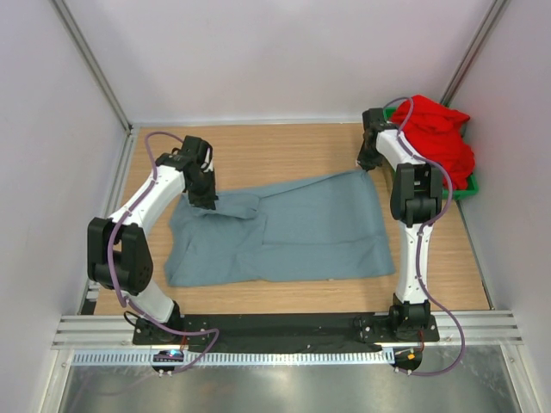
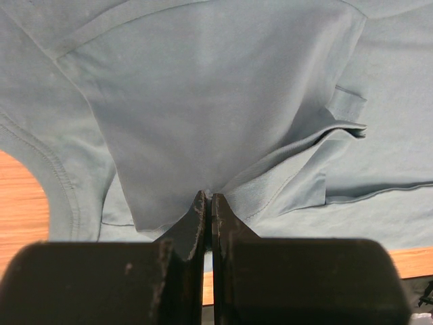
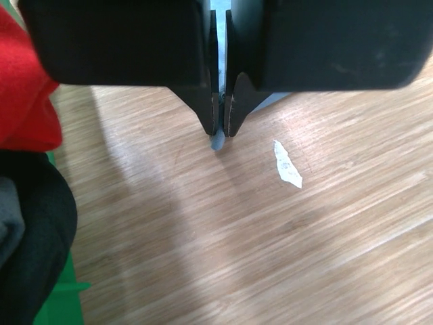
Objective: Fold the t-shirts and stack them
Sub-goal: Fold the tshirt
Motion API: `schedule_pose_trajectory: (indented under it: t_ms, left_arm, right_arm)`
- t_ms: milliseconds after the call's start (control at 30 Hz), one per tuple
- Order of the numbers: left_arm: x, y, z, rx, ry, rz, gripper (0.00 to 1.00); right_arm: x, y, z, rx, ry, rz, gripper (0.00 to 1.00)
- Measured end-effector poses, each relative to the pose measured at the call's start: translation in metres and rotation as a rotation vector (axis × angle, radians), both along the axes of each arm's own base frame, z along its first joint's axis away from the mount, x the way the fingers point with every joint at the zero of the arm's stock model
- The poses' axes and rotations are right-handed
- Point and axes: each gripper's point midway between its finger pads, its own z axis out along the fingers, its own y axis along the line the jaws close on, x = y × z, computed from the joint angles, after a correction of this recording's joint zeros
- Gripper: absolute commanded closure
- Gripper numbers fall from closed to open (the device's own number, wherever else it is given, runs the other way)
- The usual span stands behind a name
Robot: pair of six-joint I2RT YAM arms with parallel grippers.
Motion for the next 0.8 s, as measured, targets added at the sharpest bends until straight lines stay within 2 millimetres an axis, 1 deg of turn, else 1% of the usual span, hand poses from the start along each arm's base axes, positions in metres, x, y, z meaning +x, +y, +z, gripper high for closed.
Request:
schedule_pose_trajectory:
  t_ms: [167,333,433,567,667,733,800]
  left_arm:
    - [0.0,0.001,0.0,0.007,-0.001,0.003,1.0]
    - [-0.001,0.003,0.004,0.016,0.002,0.008,1.0]
    - [0.0,0.005,0.014,0.019,-0.015,0.015,1.0]
    - [-0.002,0.009,0.035,0.029,-0.059,0.028,1.0]
    - [-0.008,0.015,0.051,0.042,-0.098,0.04,1.0]
    - [-0.013,0.02,0.06,0.054,-0.113,0.047,1.0]
    - [-0.018,0.023,0.065,0.062,-0.12,0.052,1.0]
  right_arm:
    - [-0.001,0.0,0.001,-0.003,0.008,-0.001,0.99]
    - [-0.008,-0.001,0.005,-0.004,0.022,-0.001,0.99]
    - [-0.019,-0.001,0.016,-0.001,0.021,-0.001,0.99]
    - [-0.041,-0.001,0.041,0.011,0.002,-0.002,0.99]
    - [-0.059,-0.001,0.061,0.02,-0.025,-0.004,0.99]
    - [-0.068,-0.001,0.069,0.024,-0.038,-0.004,0.99]
    - [-0.082,-0.001,0.075,0.028,-0.041,-0.008,0.99]
